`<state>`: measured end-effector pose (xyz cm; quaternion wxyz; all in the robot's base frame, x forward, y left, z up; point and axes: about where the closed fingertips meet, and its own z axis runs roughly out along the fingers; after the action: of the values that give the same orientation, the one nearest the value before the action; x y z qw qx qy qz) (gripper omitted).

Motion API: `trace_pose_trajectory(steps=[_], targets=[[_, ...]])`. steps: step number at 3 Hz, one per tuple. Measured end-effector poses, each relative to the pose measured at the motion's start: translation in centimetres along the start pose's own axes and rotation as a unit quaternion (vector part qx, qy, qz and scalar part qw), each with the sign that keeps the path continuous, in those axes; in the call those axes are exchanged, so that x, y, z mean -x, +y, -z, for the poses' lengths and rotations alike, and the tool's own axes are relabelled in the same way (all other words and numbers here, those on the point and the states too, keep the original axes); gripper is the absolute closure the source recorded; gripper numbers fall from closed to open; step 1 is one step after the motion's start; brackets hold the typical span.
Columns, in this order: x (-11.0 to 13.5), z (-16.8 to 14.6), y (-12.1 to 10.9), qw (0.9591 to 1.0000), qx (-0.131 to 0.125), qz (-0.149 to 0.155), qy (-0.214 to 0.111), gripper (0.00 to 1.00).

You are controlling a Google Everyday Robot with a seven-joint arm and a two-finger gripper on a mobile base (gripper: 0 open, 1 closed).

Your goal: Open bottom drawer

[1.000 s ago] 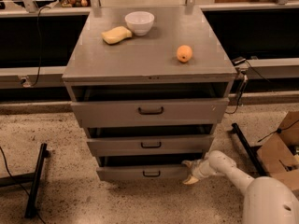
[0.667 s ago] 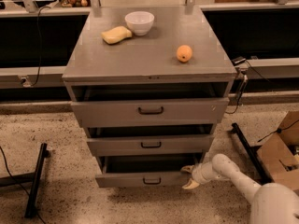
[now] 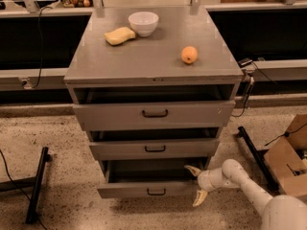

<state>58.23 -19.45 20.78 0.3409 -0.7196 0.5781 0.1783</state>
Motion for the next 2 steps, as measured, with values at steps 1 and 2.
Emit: trace_pose_trajectory(steps=[1,2], targets=[[0.0,0.0,0.0,1.0000,0.000,0.000,0.000,0.00],[-0.3,-0.5,1.2,0.9992,0.027,-0.023,0.017,0.00]])
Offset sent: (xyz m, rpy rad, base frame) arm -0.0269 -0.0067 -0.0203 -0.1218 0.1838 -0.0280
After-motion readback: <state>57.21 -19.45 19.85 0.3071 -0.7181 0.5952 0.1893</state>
